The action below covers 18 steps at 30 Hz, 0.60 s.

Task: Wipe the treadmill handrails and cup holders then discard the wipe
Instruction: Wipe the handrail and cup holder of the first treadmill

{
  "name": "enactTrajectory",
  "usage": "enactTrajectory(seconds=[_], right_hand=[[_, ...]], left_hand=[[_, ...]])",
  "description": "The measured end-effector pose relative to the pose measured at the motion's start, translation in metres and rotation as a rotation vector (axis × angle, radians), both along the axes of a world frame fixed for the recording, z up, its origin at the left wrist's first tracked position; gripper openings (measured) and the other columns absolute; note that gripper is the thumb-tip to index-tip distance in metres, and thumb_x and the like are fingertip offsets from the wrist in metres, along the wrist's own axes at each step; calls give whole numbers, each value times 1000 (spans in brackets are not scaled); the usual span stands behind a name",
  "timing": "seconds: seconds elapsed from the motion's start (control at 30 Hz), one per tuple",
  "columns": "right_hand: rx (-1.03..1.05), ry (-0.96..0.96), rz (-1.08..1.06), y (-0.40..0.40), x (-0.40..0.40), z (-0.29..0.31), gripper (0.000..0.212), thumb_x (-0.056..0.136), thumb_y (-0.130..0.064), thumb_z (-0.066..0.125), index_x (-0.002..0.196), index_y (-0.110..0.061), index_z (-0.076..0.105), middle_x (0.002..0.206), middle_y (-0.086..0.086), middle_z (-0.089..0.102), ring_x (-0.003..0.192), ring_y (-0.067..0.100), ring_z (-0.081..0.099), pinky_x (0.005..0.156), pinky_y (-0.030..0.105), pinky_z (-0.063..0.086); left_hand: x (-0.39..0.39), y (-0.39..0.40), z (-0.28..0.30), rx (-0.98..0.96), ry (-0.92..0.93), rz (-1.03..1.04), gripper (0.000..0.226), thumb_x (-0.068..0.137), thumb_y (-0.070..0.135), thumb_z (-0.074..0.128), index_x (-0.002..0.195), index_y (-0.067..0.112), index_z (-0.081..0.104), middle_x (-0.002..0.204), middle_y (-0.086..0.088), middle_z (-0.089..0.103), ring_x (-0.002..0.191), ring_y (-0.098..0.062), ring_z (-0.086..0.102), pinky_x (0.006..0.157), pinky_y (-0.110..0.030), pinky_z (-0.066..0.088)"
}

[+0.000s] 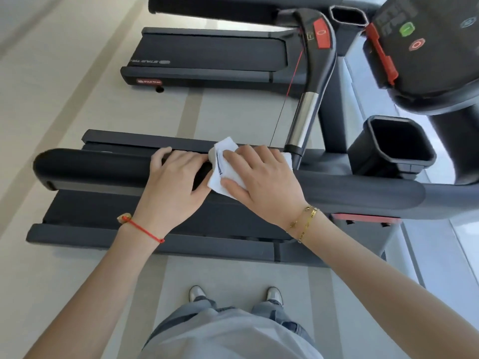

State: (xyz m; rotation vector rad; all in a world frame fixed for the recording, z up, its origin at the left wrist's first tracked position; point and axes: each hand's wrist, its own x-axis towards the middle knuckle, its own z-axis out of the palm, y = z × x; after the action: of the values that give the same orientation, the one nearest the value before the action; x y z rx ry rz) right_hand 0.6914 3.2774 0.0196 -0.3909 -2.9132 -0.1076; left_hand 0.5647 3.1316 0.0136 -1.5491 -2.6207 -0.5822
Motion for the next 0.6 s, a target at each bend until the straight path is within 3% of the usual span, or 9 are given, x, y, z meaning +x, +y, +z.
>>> enactTrajectory(seconds=[0.3, 0.6], right_hand=[[0, 49, 2, -54, -62, -2, 50, 101, -49, 26, 128, -17, 54, 106, 5, 59, 82, 29, 50, 76, 43, 41], [-35, 48, 27, -86, -101, -2, 51, 101, -50, 27, 130, -17, 53, 110, 5, 59, 84, 30, 51, 77, 44, 42]], left_hand=[[-59, -52, 1, 4, 14, -10, 42, 92, 40, 37, 107, 14, 66, 98, 3, 70, 100, -24, 64, 110, -47, 32], [-97, -87, -3, 45, 20, 23, 37, 93, 39, 39, 107, 16, 64, 99, 5, 68, 103, -22, 61, 112, -47, 28]])
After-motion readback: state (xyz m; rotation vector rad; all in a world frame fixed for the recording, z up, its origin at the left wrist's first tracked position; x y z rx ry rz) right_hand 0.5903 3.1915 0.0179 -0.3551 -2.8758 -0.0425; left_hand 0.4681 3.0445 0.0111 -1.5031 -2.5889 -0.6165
